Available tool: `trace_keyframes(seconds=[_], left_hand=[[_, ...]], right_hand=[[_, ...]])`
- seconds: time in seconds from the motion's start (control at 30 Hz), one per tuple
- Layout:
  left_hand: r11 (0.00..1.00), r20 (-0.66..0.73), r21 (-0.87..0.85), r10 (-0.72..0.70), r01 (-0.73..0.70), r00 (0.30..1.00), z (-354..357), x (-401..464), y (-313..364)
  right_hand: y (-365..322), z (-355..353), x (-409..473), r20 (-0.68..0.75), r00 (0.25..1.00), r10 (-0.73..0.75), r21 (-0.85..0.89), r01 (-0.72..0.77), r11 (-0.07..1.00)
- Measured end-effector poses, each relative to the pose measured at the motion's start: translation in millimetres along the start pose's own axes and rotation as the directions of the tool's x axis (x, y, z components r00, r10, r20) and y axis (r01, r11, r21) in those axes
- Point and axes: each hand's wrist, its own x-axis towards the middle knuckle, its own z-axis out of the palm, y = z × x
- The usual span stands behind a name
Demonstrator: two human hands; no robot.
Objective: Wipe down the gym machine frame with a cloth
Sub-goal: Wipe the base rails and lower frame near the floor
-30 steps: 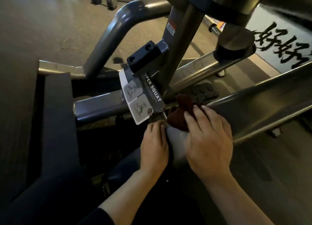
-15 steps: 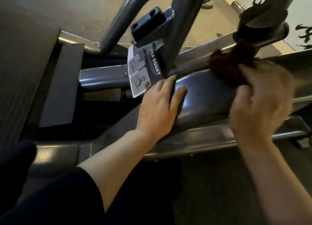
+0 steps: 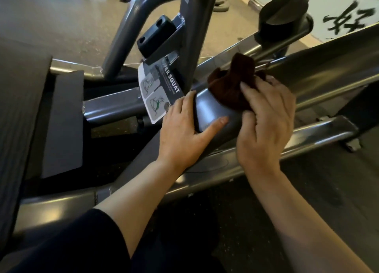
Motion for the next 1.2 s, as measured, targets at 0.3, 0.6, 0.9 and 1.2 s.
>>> trace_keyframes(seconds=[0.3, 0.6, 0.9, 1.2], left_hand=[[0.995, 0.225, 0.071, 0.058, -0.076, 0.973, -19.5, 3.9, -3.4], [0.951, 0.141, 0.145, 0.254, -0.273, 0.957, -5.7, -97.6, -43.2], [0.931, 0.627, 0.292, -0.015, -0.217, 0.779, 45.4, -137.5, -69.6], [0.599, 0.590, 0.764, -0.498, -0.241, 0.636, 59.7, -160.4, -131.3]], right_hand=[[-5.8, -34.2, -30.3, 0.217, 0.976, -0.034, -0.062, 0.048, 0.997], [-37.0, -47.6, -45.6, 0.316, 0.943, 0.110, -0.230, -0.036, 0.972], [-8.2, -16.9, -148.0, 0.628, 0.572, 0.527, -0.210, -0.527, 0.823], [9.6, 91.3, -224.8, 0.926, 0.374, -0.053, 0.162, -0.267, 0.950]])
